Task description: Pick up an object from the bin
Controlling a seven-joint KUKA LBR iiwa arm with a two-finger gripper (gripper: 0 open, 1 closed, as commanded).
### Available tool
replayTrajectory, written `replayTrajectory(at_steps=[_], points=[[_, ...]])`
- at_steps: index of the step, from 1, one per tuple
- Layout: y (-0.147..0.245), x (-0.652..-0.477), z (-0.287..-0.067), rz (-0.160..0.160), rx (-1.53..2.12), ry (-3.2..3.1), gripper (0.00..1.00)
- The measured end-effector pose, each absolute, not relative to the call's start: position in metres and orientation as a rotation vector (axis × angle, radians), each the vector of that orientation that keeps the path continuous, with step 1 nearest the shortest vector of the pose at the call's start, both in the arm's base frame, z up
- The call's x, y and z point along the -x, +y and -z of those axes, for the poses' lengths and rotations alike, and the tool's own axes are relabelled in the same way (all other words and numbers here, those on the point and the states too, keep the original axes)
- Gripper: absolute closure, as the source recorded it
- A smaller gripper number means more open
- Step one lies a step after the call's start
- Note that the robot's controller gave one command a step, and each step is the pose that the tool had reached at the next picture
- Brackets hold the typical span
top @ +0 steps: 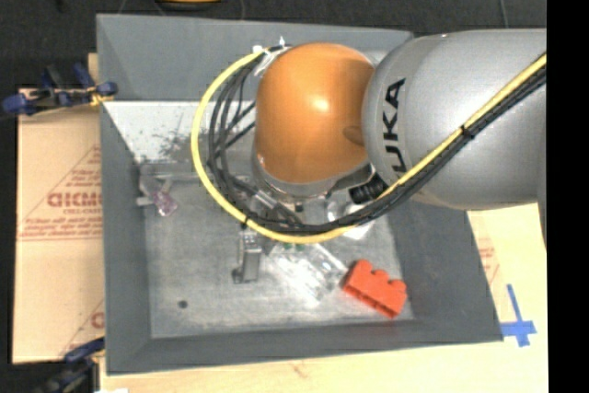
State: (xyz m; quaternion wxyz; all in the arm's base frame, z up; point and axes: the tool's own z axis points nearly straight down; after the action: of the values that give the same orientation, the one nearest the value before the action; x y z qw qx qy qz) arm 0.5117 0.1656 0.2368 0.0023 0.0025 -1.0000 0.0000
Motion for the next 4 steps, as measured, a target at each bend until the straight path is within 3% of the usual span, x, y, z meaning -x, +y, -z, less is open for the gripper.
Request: replayTrajectory(at_steps=[1, 2, 3, 4], points=[[0.083, -0.58, -0.131, -0.006, -0.067, -3.139, 0.0], [0.092, -0.586, -0.131, -0.001, -0.521, -3.104, 0.0], [0.058, -0.643, -0.085, 0.001, -0.802, -3.041, 0.0], [0.059, -0.646, -0.088, 0.001, -0.8, -3.056, 1.0]])
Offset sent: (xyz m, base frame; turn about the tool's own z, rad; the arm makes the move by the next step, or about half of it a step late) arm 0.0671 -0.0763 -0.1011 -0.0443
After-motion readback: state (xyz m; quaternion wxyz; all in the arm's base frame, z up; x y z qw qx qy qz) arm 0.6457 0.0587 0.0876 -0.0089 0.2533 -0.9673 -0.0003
